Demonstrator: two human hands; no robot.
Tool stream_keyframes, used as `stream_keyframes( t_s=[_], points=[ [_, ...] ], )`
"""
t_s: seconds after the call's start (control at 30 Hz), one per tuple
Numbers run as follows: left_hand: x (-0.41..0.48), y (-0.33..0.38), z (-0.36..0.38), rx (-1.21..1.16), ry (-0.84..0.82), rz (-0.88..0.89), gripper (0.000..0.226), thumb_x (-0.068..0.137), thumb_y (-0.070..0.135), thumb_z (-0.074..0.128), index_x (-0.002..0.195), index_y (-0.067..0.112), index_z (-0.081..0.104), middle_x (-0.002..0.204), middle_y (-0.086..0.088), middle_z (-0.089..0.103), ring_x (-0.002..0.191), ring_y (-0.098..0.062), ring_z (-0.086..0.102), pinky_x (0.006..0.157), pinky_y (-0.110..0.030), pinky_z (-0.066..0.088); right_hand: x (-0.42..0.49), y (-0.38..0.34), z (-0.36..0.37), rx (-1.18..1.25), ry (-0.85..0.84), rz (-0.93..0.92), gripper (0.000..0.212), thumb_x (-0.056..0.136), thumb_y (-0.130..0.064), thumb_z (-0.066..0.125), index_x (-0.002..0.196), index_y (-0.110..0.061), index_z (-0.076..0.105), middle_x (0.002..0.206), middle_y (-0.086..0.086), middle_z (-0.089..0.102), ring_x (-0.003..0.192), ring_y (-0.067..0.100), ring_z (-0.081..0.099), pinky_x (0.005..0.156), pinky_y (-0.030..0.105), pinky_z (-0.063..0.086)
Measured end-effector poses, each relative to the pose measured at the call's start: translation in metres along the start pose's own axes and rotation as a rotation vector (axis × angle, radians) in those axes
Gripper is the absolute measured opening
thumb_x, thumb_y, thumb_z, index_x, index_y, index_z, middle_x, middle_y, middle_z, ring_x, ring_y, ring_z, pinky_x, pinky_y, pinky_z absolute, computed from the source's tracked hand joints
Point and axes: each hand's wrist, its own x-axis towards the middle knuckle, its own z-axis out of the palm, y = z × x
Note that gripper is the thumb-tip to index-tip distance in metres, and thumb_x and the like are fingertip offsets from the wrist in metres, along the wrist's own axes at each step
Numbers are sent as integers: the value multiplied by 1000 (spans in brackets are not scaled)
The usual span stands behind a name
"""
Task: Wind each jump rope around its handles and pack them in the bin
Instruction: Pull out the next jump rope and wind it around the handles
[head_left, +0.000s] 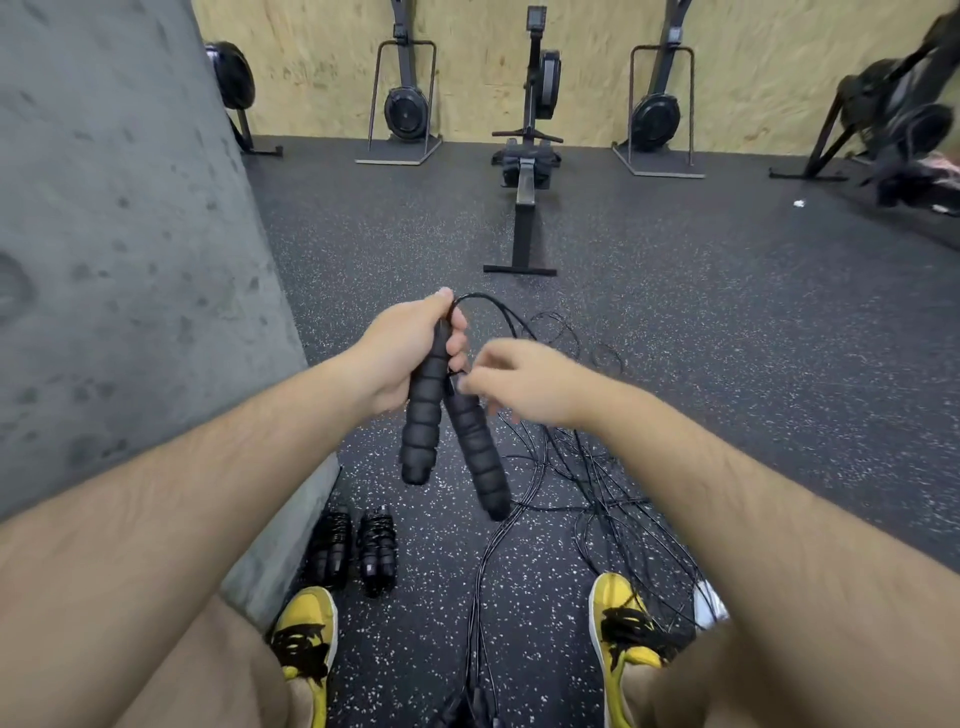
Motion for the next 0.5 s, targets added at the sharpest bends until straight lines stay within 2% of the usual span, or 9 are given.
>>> stream_keyframes(
  t_s=[0.03,0.1,0.17,0.23,0.27,0.4,0.5],
  points=[
    [1,-1,-2,9,17,-18,39,108,38,41,81,14,54,58,-4,48,52,-20,47,59,-30,45,-1,2,5,88,-96,49,27,89,-34,67,106,-14,60,98,5,71,90,25,69,72,42,59],
    [2,-3,-5,12,38,-63,39,106,44,45,81,14,55,60,-3,50,55,-20,50,61,-30,47,-4,3,9,216,-149,60,37,89,-28,72,117,-10,57,108,7,69,98,27,71,78,44,61],
    [3,-4,-7,-27,57,-86,39,102,47,53,82,14,55,61,-2,50,57,-19,50,64,-30,48,-4,3,10,260,-151,52,44,88,-26,76,124,-10,54,108,0,63,85,18,71,77,37,62],
    [4,-4,-7,-49,63,-83,36,98,46,60,84,13,55,61,-1,50,58,-18,50,67,-31,49,-3,1,12,263,-141,41,43,90,-22,74,125,-11,51,98,-6,57,62,5,65,65,25,59],
    [4,-3,-6,-51,59,-81,34,98,43,62,86,12,56,61,-1,50,59,-18,51,67,-31,50,-2,1,14,262,-129,33,39,92,-19,71,123,-10,50,95,-6,56,56,2,63,61,22,57],
    [6,-2,-7,-107,80,-70,26,101,33,60,98,7,59,75,-7,62,67,-19,63,71,-34,58,6,1,14,284,5,28,22,97,-20,65,113,-10,55,93,-1,62,56,4,59,61,24,55],
    [5,-3,-2,-98,99,-43,24,102,30,57,104,6,60,93,-15,70,75,-23,71,66,-36,61,15,-1,16,267,222,29,20,96,-30,64,111,-18,60,99,0,69,69,9,62,79,33,56]
  ],
)
